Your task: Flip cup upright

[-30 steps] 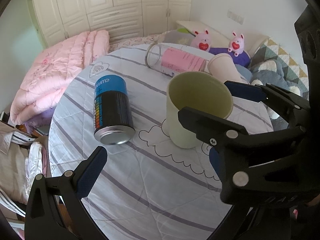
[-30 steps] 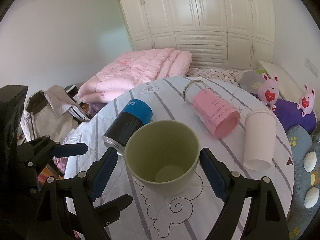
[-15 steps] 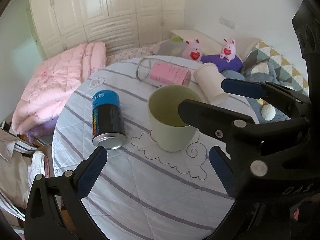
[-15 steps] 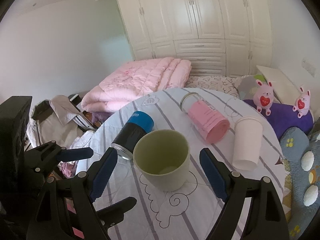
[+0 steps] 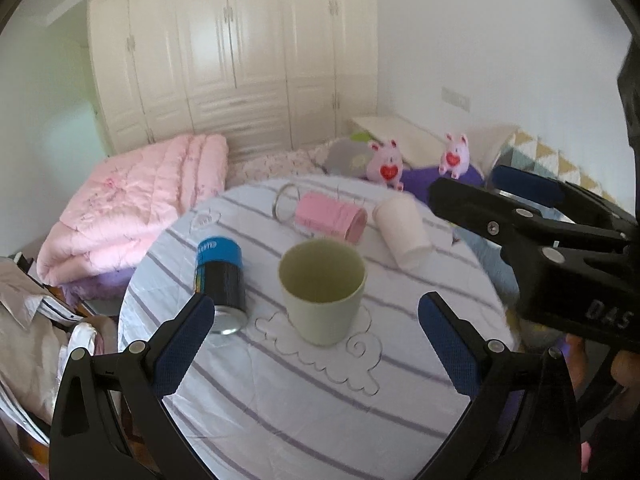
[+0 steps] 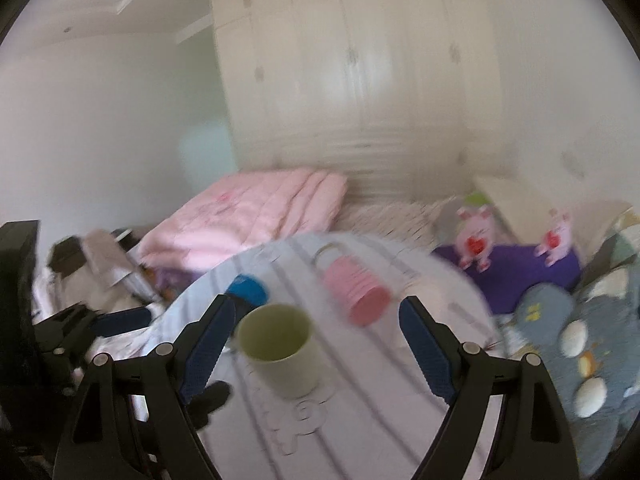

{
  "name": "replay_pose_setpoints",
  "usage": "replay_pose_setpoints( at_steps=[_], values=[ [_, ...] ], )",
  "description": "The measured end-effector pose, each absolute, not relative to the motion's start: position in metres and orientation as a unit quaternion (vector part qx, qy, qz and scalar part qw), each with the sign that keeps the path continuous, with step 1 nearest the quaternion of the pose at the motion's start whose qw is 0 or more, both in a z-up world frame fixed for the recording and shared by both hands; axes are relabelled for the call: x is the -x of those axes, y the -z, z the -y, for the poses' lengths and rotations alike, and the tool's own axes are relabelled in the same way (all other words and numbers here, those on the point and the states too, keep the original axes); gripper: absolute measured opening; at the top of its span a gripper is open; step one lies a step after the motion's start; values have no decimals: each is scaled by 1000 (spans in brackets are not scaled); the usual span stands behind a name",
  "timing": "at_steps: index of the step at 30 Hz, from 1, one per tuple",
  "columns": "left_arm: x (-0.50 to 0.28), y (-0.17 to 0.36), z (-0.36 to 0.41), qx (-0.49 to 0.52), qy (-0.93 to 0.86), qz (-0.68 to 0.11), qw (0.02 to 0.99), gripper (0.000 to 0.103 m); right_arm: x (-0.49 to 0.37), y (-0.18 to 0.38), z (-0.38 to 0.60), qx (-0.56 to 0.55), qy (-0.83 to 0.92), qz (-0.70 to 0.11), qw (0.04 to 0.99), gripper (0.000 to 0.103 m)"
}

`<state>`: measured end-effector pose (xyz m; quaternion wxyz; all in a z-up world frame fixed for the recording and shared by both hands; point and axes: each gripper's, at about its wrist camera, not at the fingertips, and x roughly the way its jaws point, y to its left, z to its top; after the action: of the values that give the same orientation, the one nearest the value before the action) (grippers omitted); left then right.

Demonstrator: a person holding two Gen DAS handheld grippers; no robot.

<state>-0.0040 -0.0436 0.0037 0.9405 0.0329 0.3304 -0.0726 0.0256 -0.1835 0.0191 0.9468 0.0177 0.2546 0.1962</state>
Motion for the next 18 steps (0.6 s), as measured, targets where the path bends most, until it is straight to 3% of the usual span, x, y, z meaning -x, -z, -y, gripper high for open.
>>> replay_pose_setpoints(
  at_steps=[7, 14, 18],
  values=[
    [11, -11, 47, 1, 54, -304, 951, 103, -13, -26, 208, -17, -136, -208, 969, 86],
    [3, -5, 46, 16, 37, -346, 937, 103, -24, -11, 219, -16, -113, -264, 958, 86],
    [5, -8, 44, 21, 26, -329, 944, 103, -27, -3, 222, -24, -120, -284, 951, 86]
  ],
)
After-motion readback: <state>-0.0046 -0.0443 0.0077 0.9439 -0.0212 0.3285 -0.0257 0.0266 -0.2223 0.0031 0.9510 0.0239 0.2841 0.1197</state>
